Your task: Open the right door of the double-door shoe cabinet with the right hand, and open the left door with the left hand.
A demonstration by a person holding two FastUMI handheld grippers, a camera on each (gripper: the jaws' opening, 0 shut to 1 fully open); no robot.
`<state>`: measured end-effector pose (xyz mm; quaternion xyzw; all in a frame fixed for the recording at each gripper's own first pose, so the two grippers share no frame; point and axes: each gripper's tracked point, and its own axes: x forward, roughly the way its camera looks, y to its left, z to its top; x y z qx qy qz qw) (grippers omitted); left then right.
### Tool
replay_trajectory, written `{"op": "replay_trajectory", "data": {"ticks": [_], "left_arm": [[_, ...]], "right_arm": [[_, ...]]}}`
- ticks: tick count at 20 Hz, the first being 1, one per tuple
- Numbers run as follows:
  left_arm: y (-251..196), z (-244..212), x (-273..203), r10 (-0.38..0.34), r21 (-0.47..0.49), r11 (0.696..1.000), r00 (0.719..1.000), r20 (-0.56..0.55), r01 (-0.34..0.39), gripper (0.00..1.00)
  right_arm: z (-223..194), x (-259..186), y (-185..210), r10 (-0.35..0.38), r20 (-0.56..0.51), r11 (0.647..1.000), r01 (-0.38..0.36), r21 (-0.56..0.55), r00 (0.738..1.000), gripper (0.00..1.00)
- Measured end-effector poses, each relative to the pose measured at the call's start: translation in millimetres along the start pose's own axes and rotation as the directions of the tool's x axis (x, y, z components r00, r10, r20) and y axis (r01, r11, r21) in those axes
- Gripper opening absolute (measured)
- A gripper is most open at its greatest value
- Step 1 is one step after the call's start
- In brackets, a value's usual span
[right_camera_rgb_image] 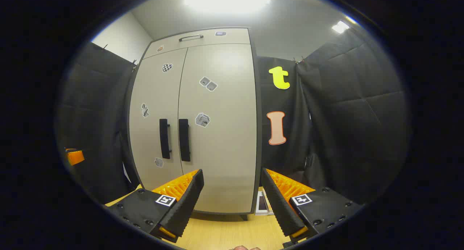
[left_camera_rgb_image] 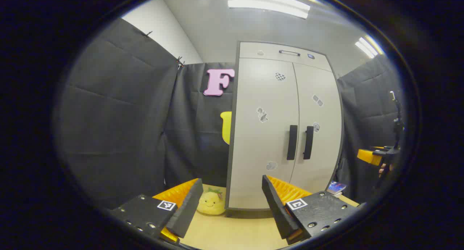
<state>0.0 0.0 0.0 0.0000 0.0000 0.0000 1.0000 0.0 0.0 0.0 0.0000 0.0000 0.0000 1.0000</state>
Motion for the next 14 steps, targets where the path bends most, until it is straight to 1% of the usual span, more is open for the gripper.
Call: {"op": "replay_trajectory", "data": {"ticks": [1, 4, 6, 8, 9, 10, 11, 12, 14], "left_arm": [[1.2, 3.2, -0.2, 0.001, -0.003, 1.0, 1.0, 0.014, -0.001, 0.93], [-1.4, 0.3, -1.7, 0.002, -0.023, 1.0, 1.0, 0.011, -0.002, 0.93], [-1.7, -0.2, -5.1, 0.005, -0.011, 1.0, 1.0, 0.012, -0.004, 0.94], [-4.3, 0.6, -6.4, -0.005, 0.013, 1.0, 1.0, 0.016, 0.004, 0.94], [-5.7, 1.3, -7.8, -0.007, 0.026, 1.0, 1.0, 0.016, 0.007, 0.94], [-7.0, -0.1, -8.7, -0.009, 0.036, 0.999, 1.0, 0.012, 0.008, 0.93], [-8.9, -0.8, -8.9, -0.011, 0.043, 0.999, 1.0, 0.007, 0.011, 0.93], [-11.2, -1.9, -10.2, -0.015, 0.046, 0.999, 1.0, 0.005, 0.015, 0.93], [-15.8, -4.3, -10.9, -0.023, 0.041, 0.999, 1.0, 0.001, 0.022, 0.94]], "right_arm": [[5.0, -0.8, -1.4, -0.006, 0.009, 1.0, 0.006, -0.001, 1.0, 1.0], [13.4, -5.1, -7.9, -0.018, 0.029, 1.0, 0.018, -0.007, 0.999, 1.0], [18.5, -7.0, -16.1, -0.045, 0.046, 0.998, 0.046, -0.03, 0.998, 1.0], [17.7, -9.0, -22.8, -0.072, 0.041, 0.996, 0.074, -0.046, 0.997, 1.0], [14.1, -11.0, -21.0, -0.071, 0.033, 0.997, 0.072, -0.037, 0.997, 0.99], [13.3, -11.3, -20.5, -0.069, 0.027, 0.997, 0.07, -0.024, 0.997, 0.96], [13.4, -12.7, -19.9, -0.067, 0.024, 0.998, 0.067, -0.011, 0.997, 0.96], [13.5, -11.7, -20.5, -0.064, 0.022, 0.998, 0.064, -0.002, 0.998, 1.0], [11.9, -10.8, -19.0, -0.055, 0.001, 0.998, 0.054, 0.029, 0.999, 1.0]]}}
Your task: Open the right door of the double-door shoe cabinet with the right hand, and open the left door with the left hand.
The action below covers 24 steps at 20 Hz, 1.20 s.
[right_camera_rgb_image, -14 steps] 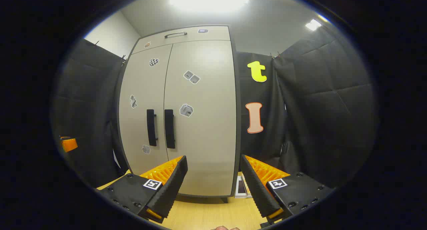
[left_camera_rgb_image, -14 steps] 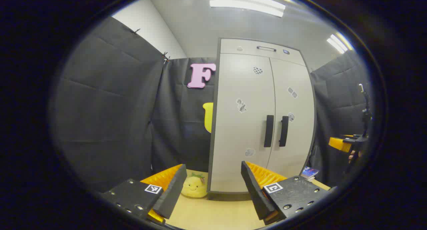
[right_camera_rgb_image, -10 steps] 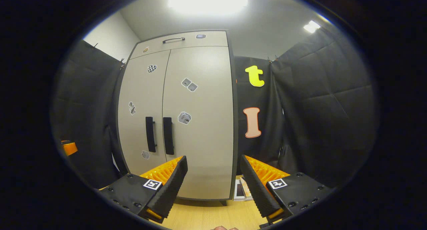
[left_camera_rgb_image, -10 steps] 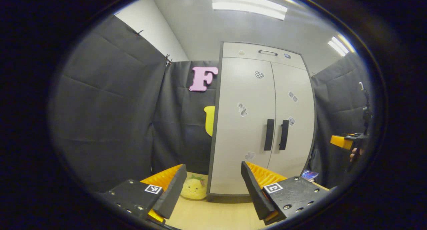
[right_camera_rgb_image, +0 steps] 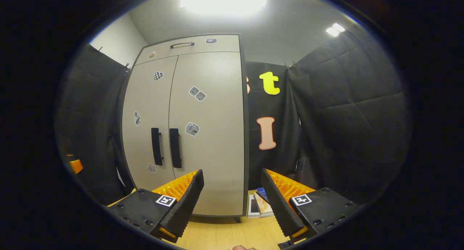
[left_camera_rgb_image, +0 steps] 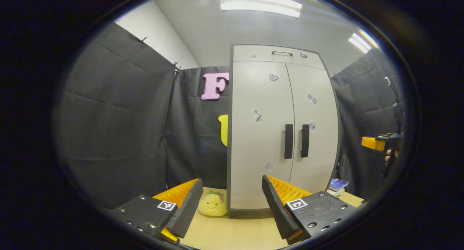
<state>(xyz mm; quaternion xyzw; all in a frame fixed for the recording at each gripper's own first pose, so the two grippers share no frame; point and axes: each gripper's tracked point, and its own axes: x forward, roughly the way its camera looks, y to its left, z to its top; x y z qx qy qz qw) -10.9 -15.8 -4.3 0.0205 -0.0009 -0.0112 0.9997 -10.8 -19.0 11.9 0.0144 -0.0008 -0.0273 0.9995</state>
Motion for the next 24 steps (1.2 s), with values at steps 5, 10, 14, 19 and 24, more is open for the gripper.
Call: {"op": "replay_trajectory", "data": {"ticks": [5, 10, 14, 19, 24], "left_arm": [[-11.0, -3.2, -1.9, -0.023, -0.01, 1.0, 1.0, -0.008, 0.023, 0.93], [-18.4, -14.6, -7.2, -0.038, -0.041, 0.998, 0.999, -0.032, 0.037, 0.94], [-9.7, -19.6, -13.2, -0.019, -0.055, 0.998, 0.999, -0.046, 0.017, 0.94], [6.3, -31.4, -26.9, 0.016, -0.065, 0.998, 0.997, -0.07, -0.021, 0.94], [35.0, -44.3, -44.9, 0.082, -0.068, 0.994, 0.991, -0.101, -0.089, 0.94]], "right_arm": [[13.3, 10.8, 11.4, 0.039, 0.0, 0.998, -0.039, 0.046, 0.999, 0.98], [11.6, 33.9, 45.0, 0.119, -0.064, 0.985, -0.11, 0.131, 0.991, 0.98], [22.6, 54.8, 75.7, 0.182, -0.066, 0.974, -0.17, 0.15, 0.981, 0.98], [44.3, 75.4, 114.2, 0.239, -0.028, 0.965, -0.234, 0.12, 0.971, 0.97], [63.1, 101.1, 139.6, 0.246, 0.023, 0.967, -0.247, 0.069, 0.969, 0.98]]}}
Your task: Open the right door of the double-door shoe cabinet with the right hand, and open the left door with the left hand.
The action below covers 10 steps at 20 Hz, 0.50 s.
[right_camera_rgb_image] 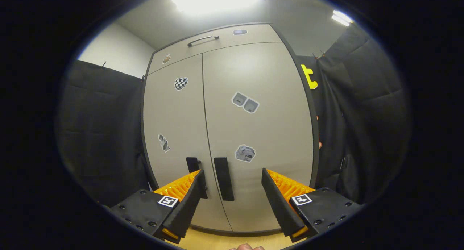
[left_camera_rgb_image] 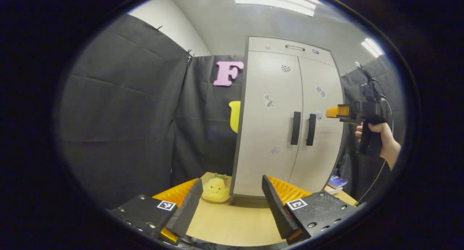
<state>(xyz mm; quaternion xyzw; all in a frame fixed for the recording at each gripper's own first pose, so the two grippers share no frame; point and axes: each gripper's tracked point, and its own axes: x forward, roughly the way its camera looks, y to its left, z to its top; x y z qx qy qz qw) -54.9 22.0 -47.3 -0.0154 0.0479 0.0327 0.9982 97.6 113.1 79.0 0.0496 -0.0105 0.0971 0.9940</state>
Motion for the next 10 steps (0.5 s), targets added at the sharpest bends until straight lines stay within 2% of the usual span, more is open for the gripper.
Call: {"op": "replay_trajectory", "data": {"ticks": [3, 5, 8, 10], "left_arm": [[19.2, -0.7, -7.4, 0.045, -0.014, 0.999, 0.999, 0.002, -0.045, 0.93], [36.2, -1.5, -12.8, 0.094, -0.032, 0.995, 0.996, 0.001, -0.094, 0.93], [55.0, -7.4, -22.5, 0.145, -0.056, 0.988, 0.989, -0.01, -0.145, 0.93], [69.6, -10.0, -29.0, 0.194, -0.037, 0.98, 0.981, -0.003, -0.194, 0.94]], "right_arm": [[-1.0, 21.3, 3.7, -0.011, 0.007, 1.0, 0.011, -0.029, 1.0, 0.98], [-4.4, 35.1, -2.2, -0.048, 0.017, 0.997, 0.049, -0.065, 0.999, 0.98], [-12.9, 51.1, 0.7, -0.051, 0.004, 0.995, 0.052, -0.084, 0.999, 0.98], [-17.6, 60.5, 2.7, -0.053, -0.003, 0.995, 0.052, -0.089, 0.999, 0.98]]}}
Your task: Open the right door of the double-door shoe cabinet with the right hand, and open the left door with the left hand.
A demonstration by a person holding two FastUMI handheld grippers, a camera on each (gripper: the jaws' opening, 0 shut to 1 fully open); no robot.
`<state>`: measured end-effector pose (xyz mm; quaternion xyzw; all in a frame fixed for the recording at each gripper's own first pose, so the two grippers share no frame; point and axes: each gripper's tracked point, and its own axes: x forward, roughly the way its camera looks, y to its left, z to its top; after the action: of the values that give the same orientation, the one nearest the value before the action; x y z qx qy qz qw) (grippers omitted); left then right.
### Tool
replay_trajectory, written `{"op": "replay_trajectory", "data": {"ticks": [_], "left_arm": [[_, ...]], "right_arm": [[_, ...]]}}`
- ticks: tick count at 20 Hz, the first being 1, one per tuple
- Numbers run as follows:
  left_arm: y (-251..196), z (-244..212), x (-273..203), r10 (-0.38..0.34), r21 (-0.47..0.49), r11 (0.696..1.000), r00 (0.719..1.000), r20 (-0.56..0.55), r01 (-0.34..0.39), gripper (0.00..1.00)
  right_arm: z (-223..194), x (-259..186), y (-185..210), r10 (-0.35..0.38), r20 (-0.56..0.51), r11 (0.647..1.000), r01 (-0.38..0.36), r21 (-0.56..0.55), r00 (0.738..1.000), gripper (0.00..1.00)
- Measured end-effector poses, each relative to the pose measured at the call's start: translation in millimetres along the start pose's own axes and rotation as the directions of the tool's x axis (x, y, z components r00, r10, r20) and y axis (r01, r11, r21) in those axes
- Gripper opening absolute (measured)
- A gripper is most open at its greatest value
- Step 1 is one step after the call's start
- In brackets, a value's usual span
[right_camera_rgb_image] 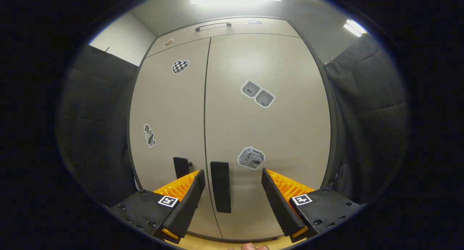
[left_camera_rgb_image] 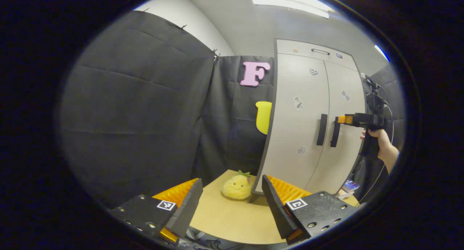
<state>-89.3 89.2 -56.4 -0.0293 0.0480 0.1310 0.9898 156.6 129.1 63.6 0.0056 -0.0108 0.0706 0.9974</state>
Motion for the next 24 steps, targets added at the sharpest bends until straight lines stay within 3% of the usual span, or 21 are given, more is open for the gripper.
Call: {"op": "replay_trajectory", "data": {"ticks": [7, 13, 17, 21, 24], "left_arm": [[3.2, -26.2, 6.5, 0.007, -0.012, 1.0, 0.998, -0.059, -0.008, 0.94], [-2.1, -20.6, 8.5, -0.032, -0.005, 0.999, 0.999, -0.041, 0.032, 0.94], [-1.9, -12.8, 14.5, -0.042, 0.018, 0.999, 0.999, -0.024, 0.042, 0.94], [-1.5, -10.6, 14.0, -0.034, 0.018, 0.999, 0.999, -0.027, 0.035, 0.96], [-2.2, -11.5, 13.2, -0.033, 0.006, 0.999, 0.999, -0.029, 0.034, 0.94]], "right_arm": [[-18.3, 30.9, 17.0, 0.001, -0.054, 1.0, -0.002, -0.031, 0.999, 0.97], [-22.8, 43.4, 18.8, -0.053, -0.058, 0.997, 0.049, -0.059, 0.997, 0.99], [-22.3, 45.3, 14.4, -0.091, -0.064, 0.995, 0.09, -0.032, 0.994, 0.78], [-26.3, 47.1, 14.2, -0.115, -0.1, 0.993, 0.116, 0.004, 0.988, 0.39], [-27.5, 45.6, 14.5, -0.112, -0.112, 0.993, 0.115, 0.019, 0.987, 0.33]]}}
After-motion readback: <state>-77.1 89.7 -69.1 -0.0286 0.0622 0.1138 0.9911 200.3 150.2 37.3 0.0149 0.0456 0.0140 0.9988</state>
